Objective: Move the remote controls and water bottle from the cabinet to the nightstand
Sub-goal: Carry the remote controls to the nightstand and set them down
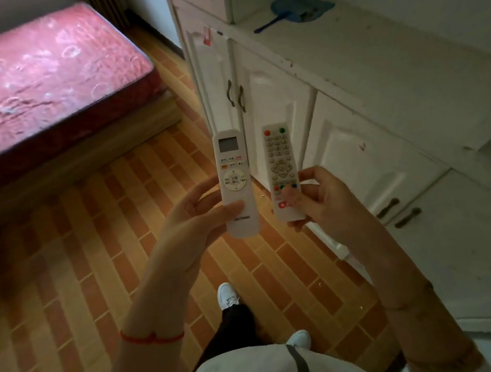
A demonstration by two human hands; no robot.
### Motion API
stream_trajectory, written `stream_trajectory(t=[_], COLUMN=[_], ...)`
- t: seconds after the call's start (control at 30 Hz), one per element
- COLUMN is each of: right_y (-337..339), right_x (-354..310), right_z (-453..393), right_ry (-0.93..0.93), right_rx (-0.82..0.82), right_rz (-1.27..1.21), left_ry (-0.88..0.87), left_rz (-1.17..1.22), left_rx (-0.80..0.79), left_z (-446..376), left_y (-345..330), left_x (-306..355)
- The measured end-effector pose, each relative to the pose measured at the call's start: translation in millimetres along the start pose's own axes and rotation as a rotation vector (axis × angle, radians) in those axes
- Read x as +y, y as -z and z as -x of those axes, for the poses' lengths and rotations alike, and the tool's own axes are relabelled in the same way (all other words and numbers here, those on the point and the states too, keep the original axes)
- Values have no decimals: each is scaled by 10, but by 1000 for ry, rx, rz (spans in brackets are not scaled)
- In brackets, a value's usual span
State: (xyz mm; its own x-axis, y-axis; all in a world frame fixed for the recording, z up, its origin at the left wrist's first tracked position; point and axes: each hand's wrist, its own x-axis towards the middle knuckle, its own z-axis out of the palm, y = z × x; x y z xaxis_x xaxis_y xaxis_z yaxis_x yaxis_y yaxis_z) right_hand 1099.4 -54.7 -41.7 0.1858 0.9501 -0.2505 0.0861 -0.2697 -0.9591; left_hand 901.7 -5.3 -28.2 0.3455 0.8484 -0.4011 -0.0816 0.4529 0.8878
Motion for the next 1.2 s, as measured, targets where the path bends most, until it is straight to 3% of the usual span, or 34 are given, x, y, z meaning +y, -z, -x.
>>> stream_trajectory(t=[0.4,0.73,1.2], right_y=[-1536,-3115,-4955], right_x=[-477,-961,-1387], right_z=[-1169,-2100,-3262], right_ry=[61,110,130], right_rx=[-384,-582,-926], right_rz=[43,82,211], left_ry=[-89,-149,-193], left_rz=[176,205,382], left_rx=[329,556,892], left_z=[-80,-317,-721], left_y=[1429,2865,4351], left_x=[402,916,1275])
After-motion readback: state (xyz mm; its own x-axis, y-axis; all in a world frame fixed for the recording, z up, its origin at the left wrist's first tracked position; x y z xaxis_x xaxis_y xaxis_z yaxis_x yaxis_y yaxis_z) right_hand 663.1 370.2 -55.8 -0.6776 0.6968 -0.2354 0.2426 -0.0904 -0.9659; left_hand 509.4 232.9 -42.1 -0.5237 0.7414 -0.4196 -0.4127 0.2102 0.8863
